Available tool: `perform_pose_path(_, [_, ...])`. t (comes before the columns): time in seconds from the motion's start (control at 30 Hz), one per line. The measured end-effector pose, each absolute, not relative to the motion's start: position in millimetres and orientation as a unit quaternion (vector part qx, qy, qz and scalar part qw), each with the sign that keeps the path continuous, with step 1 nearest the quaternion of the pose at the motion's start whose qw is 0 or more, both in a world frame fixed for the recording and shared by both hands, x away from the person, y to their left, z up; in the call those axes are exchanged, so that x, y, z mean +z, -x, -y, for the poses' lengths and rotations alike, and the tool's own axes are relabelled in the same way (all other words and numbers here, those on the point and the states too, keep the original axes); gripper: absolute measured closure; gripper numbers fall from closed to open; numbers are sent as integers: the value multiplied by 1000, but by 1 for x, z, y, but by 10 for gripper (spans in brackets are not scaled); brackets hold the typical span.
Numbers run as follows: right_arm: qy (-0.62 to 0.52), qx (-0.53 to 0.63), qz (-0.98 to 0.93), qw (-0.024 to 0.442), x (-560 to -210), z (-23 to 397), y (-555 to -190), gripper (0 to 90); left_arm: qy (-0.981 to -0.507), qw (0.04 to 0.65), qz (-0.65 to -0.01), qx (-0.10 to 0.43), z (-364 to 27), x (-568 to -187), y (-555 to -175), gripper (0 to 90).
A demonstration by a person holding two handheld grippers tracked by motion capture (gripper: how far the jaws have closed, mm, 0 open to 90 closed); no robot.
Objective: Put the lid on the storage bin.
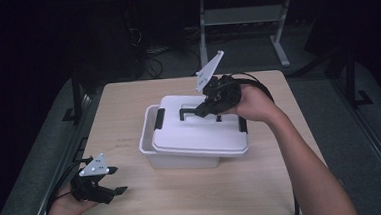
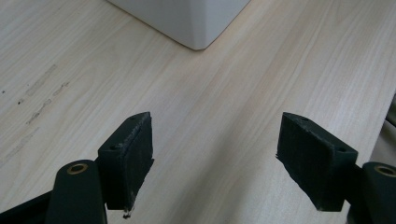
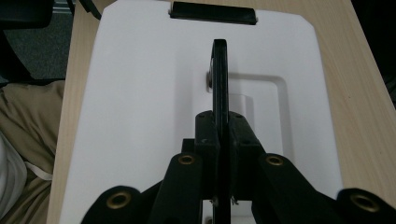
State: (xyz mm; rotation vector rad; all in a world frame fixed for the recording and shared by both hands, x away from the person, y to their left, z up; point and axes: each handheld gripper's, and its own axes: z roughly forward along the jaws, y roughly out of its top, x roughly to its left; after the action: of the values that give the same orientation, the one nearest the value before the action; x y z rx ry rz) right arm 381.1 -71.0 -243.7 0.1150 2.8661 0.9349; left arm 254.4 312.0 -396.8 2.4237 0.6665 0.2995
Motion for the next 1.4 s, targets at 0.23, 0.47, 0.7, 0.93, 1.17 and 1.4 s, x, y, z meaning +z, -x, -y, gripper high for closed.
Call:
perform_pose_path(0.23, [-32,308,-949,56,-246,57,-389,840,-912,303,-252,116,-314,-395,-253,264])
perform_pose_path(0.47, [-26,309,-949,53,-250,46,-397,841,-910,307,-253,114,-314,-394,-253,264])
perform_pose_path(0.7, [-21,301,-952,47,-257,34,-404,840,-910,308,-252,114,-315,-393,-252,264])
perform_pose_path(0.93, [-19,304,-952,39,-263,24,-411,841,-907,313,-255,116,-318,-393,-252,264])
perform_pose_path(1.17, [-21,300,-953,32,-274,18,-418,840,-906,315,-257,118,-321,-391,-251,264])
perform_pose_path(1.4, [-24,299,-954,30,-281,17,-422,840,-906,315,-259,116,-321,-392,-251,264])
